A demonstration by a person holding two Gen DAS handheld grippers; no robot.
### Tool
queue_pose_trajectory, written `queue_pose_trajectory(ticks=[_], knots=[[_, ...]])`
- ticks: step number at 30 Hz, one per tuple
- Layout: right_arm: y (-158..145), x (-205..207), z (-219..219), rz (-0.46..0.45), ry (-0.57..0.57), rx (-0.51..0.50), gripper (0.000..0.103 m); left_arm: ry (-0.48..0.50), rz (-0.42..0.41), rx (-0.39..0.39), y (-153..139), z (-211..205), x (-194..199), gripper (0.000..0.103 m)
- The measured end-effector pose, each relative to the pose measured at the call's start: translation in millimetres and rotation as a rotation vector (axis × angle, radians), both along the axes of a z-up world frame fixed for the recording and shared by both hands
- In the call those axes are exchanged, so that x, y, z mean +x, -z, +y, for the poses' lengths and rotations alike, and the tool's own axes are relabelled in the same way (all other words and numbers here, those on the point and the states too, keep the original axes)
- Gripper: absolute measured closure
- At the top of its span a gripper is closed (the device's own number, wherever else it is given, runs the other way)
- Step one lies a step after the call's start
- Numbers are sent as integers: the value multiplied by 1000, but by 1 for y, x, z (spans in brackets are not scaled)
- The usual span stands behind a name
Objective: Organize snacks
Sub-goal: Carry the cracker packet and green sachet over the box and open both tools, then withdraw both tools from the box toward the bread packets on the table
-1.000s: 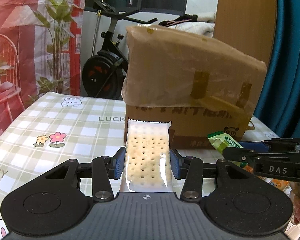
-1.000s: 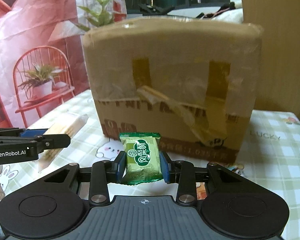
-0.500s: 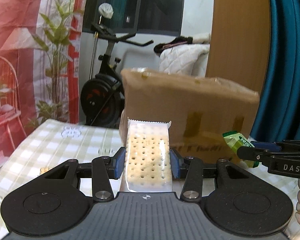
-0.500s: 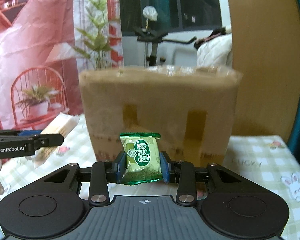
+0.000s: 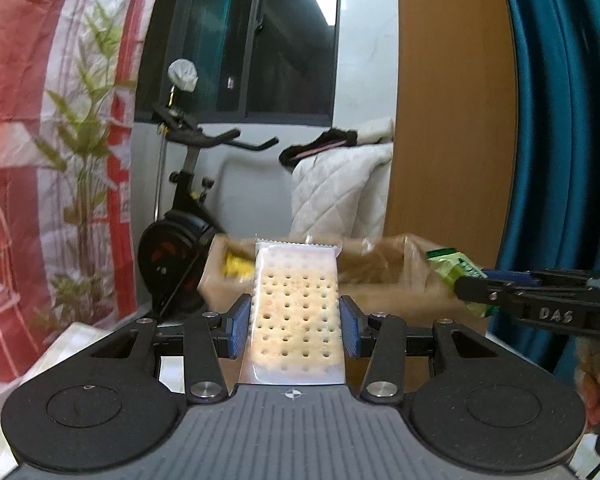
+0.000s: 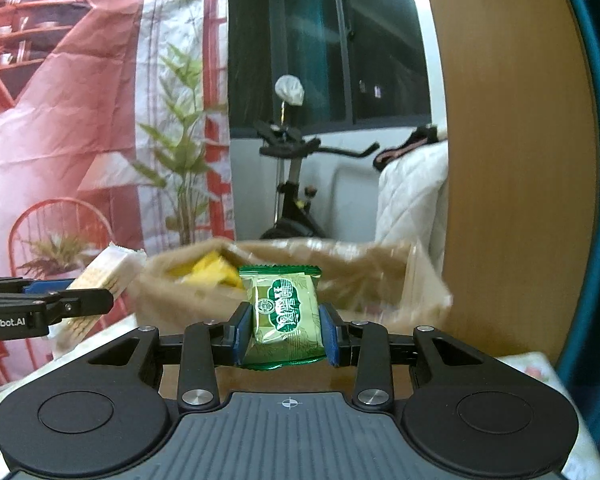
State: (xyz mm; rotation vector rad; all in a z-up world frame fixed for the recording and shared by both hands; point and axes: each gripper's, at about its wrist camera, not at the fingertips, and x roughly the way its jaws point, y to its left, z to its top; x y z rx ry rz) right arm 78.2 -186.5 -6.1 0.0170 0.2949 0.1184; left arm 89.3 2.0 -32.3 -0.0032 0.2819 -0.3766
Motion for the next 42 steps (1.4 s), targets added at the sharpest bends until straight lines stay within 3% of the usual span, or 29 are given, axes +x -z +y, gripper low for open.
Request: queue_pose_trajectory(ticks=[3, 7, 15, 17, 19, 21, 26, 35, 42], knots=[[-11, 25, -5, -9, 8, -28, 70, 28, -18, 3, -14, -15, 26, 55], [-16, 70, -14, 38, 32, -50, 70, 33, 42, -24, -21, -34, 73, 55], [-1, 112, -24, 148, 62, -66, 69, 10, 135, 53, -3, -55, 116, 55], [5, 113, -25, 168, 61, -61, 68, 7, 164, 62, 2, -52, 119, 51], [8, 108, -27, 175, 72, -48, 58, 8, 187, 51, 4, -46, 118, 36], [7, 103, -28, 169, 79, -21, 50, -1, 183, 49, 2, -40, 114, 34], [-1, 85, -28, 141, 74, 0, 47, 9, 146, 82, -8, -34, 92, 34], [-16, 29, -21, 109, 41, -2, 46, -24, 132, 57, -18, -11, 35, 34], [-17, -20, -17, 107, 30, 13, 44, -18, 121, 47, -9, -9, -17, 34]])
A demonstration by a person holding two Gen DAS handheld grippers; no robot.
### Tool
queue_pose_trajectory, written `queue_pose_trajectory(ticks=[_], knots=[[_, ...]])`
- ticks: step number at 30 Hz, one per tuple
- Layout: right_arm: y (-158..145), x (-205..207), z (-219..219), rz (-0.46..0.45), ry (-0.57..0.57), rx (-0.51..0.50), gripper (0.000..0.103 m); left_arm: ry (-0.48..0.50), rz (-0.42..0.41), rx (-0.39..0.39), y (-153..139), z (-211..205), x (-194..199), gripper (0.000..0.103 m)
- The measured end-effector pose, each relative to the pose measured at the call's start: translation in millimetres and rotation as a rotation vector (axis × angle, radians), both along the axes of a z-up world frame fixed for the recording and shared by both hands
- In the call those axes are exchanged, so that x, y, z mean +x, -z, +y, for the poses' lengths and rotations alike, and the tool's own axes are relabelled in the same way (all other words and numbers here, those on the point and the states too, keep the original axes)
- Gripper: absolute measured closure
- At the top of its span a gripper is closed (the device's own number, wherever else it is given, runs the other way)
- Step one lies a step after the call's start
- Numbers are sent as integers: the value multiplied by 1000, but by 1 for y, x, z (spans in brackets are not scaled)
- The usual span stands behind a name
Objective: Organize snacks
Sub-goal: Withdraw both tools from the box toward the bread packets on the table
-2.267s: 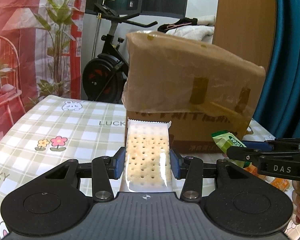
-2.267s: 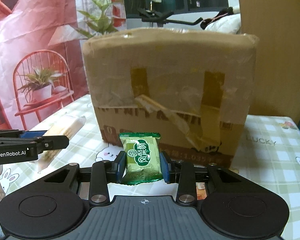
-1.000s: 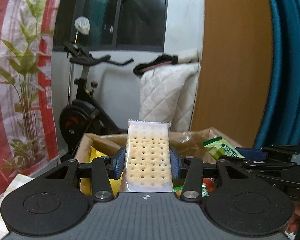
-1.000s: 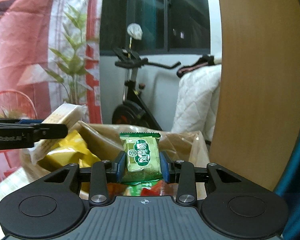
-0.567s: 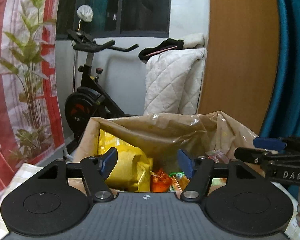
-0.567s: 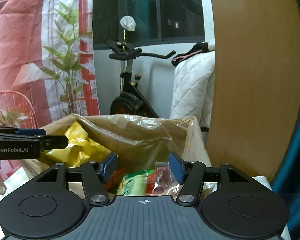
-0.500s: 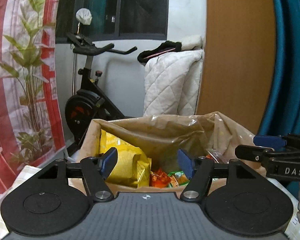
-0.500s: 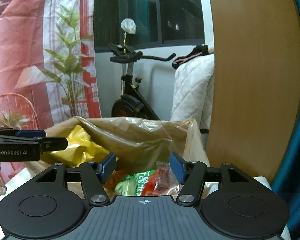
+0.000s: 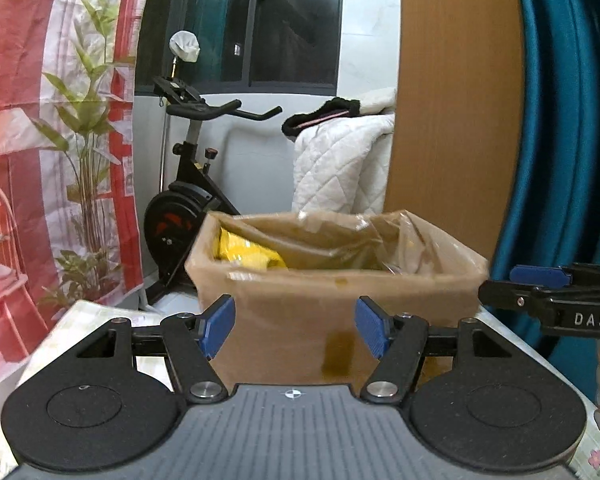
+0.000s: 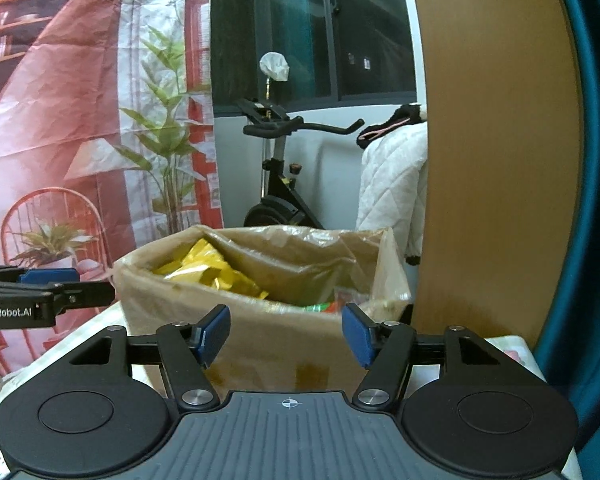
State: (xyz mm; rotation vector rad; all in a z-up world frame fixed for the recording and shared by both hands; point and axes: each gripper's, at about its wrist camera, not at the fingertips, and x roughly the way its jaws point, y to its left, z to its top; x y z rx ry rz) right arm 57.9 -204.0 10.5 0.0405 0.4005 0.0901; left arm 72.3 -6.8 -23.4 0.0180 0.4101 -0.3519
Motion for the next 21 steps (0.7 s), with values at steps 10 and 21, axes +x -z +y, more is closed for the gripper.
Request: queue_pose_trajectory(ticks=[10, 21], knots=[[31, -43, 5, 52, 15, 47, 43, 21, 62, -17, 37, -9, -30, 34], [80, -53, 10, 152, 4, 6, 43, -18, 182, -42, 84, 3, -25, 35]])
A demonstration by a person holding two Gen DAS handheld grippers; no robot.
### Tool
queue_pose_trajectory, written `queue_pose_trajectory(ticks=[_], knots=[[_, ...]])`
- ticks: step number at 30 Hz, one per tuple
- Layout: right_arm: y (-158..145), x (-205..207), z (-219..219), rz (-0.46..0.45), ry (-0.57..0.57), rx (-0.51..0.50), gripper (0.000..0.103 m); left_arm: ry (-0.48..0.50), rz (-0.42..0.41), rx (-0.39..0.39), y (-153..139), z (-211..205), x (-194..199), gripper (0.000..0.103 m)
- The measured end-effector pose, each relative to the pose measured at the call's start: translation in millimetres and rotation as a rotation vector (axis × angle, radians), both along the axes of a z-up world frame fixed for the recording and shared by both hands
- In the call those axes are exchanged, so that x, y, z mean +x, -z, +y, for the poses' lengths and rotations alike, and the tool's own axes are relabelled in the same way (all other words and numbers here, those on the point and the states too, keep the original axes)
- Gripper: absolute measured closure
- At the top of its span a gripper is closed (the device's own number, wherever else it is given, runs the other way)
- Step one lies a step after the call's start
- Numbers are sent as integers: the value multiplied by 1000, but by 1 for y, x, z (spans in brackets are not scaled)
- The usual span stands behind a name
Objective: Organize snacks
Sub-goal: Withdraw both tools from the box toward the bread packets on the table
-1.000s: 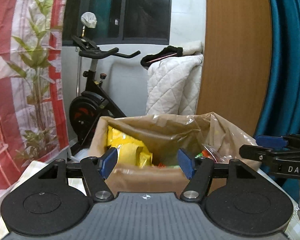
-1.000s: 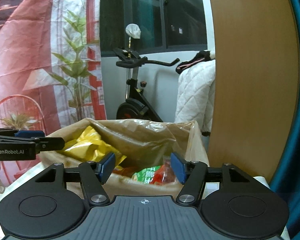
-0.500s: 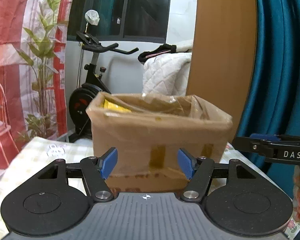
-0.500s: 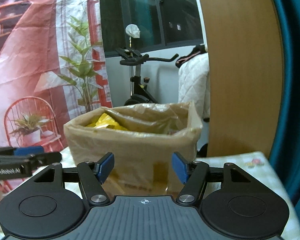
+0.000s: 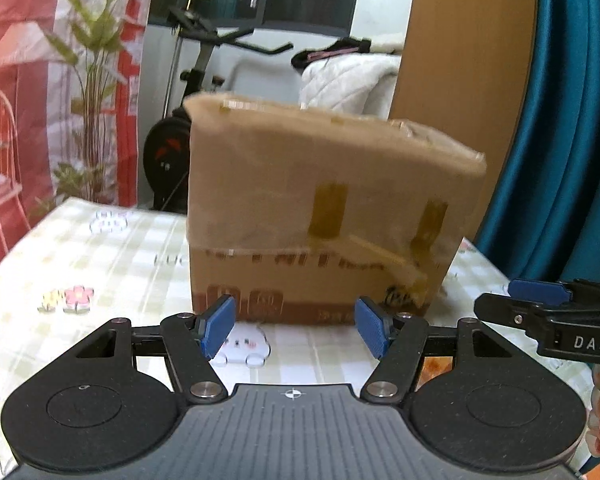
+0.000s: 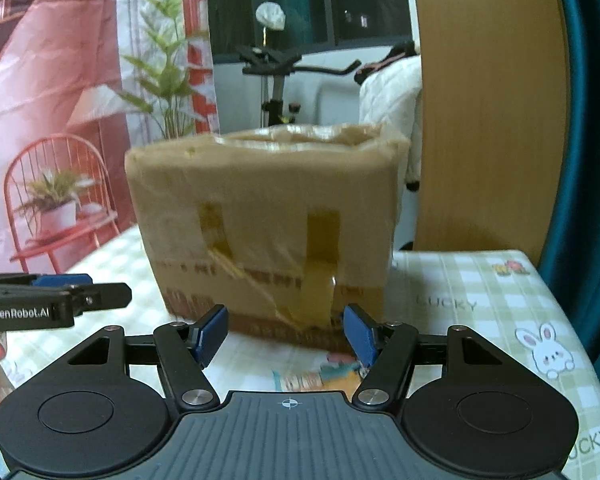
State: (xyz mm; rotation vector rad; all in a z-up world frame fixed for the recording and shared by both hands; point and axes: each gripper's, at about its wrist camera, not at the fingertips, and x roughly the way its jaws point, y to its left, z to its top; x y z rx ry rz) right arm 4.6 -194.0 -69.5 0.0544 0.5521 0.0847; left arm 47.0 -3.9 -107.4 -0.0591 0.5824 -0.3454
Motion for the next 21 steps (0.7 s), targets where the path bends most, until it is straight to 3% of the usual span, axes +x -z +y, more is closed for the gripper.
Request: queue_pose_trajectory(ticks=[21], knots=[[71, -11, -58, 165, 138, 60, 42, 73, 82, 28, 41, -17, 5, 35]])
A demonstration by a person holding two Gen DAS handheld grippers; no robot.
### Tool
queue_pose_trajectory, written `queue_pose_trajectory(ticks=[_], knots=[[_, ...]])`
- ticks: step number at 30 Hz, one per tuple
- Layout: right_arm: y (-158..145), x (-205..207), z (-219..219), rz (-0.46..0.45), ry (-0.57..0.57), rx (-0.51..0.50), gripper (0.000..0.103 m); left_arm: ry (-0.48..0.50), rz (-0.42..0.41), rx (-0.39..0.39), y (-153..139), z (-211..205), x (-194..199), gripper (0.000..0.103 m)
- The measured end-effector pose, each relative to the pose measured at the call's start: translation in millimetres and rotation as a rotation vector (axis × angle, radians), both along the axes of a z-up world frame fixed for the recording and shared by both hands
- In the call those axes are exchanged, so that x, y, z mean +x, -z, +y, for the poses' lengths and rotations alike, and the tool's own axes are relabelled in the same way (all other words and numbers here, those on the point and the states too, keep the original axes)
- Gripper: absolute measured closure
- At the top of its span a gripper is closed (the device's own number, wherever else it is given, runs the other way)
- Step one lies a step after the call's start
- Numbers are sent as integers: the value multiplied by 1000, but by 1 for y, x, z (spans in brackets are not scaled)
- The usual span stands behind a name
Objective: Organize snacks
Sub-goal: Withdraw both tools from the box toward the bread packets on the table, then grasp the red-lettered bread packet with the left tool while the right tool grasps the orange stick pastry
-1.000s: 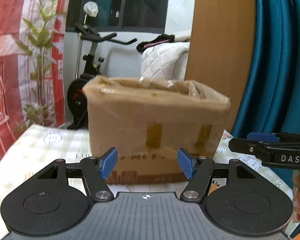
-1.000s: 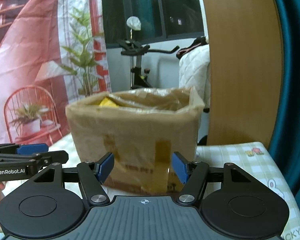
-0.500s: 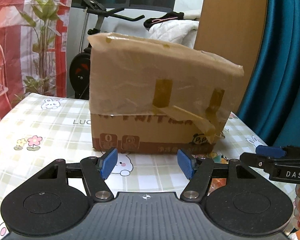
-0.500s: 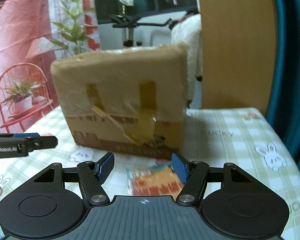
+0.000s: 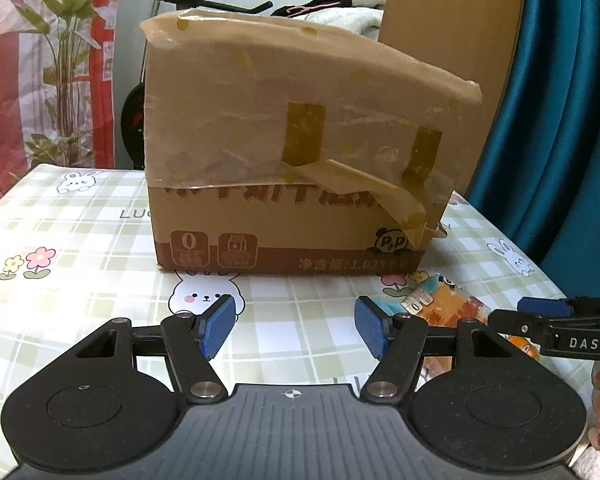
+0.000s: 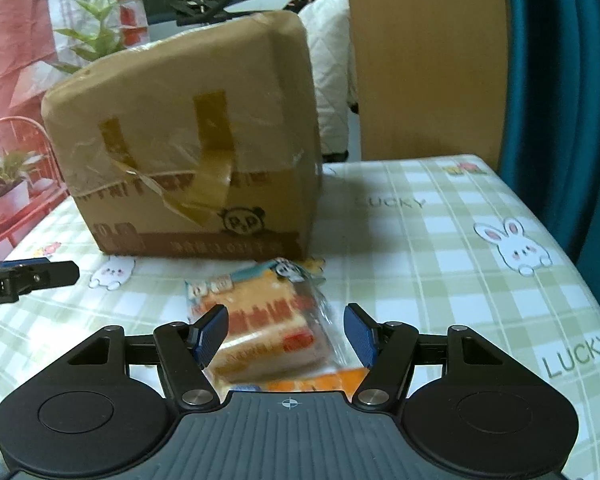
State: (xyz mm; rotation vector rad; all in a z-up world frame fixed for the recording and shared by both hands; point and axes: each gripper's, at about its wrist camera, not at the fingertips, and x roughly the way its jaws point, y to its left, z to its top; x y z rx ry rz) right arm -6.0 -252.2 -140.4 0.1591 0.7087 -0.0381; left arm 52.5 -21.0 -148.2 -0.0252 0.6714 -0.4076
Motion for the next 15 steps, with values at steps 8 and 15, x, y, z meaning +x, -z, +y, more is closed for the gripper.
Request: queue_pose_trajectory(ticks=[8, 15], knots=[[13, 9, -10, 34, 10, 55, 42, 3, 11, 4, 4, -3, 1, 35], [25, 40, -5, 68, -24, 134, 52, -51, 12, -2, 3, 9, 9, 35]])
